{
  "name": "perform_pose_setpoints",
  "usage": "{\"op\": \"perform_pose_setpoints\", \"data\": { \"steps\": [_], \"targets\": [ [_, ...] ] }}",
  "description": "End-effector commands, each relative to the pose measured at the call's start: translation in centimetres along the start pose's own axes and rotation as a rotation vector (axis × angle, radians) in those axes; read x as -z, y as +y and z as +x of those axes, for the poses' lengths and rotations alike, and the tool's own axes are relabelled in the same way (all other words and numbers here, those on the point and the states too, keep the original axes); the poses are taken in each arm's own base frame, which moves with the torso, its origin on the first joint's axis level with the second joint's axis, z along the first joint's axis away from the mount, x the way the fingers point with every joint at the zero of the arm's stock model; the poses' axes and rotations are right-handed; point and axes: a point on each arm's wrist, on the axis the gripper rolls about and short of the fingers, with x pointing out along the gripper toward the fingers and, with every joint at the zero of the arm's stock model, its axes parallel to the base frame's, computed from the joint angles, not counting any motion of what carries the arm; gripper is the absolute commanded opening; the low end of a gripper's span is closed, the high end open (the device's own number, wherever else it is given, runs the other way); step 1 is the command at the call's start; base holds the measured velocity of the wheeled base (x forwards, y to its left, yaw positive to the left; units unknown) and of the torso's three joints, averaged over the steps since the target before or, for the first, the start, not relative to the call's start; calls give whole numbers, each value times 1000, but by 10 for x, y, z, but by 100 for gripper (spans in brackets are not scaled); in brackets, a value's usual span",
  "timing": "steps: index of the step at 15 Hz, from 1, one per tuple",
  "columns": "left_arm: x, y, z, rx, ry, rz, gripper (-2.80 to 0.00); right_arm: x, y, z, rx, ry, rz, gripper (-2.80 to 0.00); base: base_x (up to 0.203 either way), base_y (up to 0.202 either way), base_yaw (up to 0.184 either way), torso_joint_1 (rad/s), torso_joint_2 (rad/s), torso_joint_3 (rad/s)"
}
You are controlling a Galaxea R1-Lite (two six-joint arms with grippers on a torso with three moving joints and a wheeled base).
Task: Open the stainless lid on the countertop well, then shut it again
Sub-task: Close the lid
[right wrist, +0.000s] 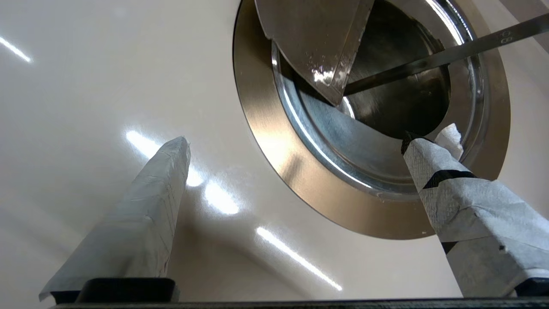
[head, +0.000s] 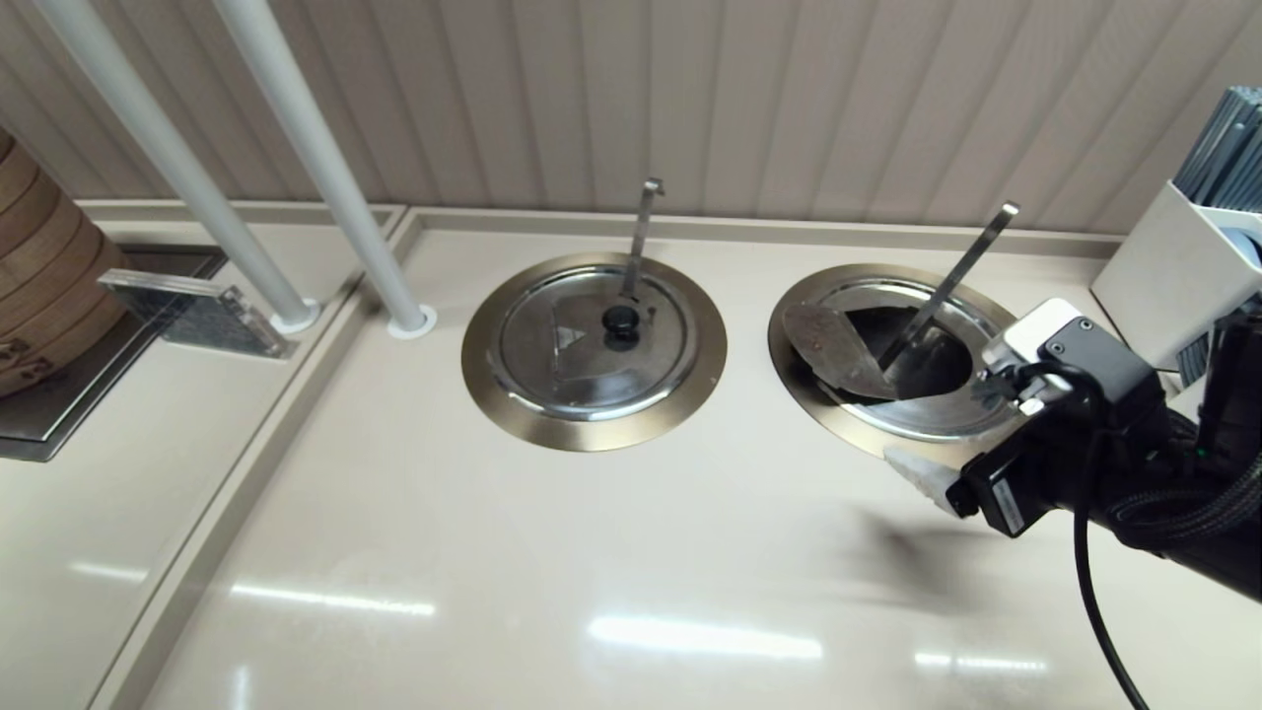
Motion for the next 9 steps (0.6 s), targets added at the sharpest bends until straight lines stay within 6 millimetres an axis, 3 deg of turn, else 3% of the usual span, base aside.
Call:
{"op": "perform_pose_setpoints", "data": {
  "steps": [1, 5, 9],
  "targets": [
    [0, 0, 0, -1, 1, 0, -280, 10, 6, 5, -11, 46, -34, 0, 0, 0, 0, 0, 0, 0],
    [0, 0, 0, -1, 1, 0, -280, 22, 17, 35, -1, 127, -58, 0, 0, 0, 0, 0, 0, 0],
    [0, 0, 0, -1, 1, 0, -280, 18, 21, 67, 135, 21, -33, 0, 0, 0, 0, 0, 0, 0]
  ]
}}
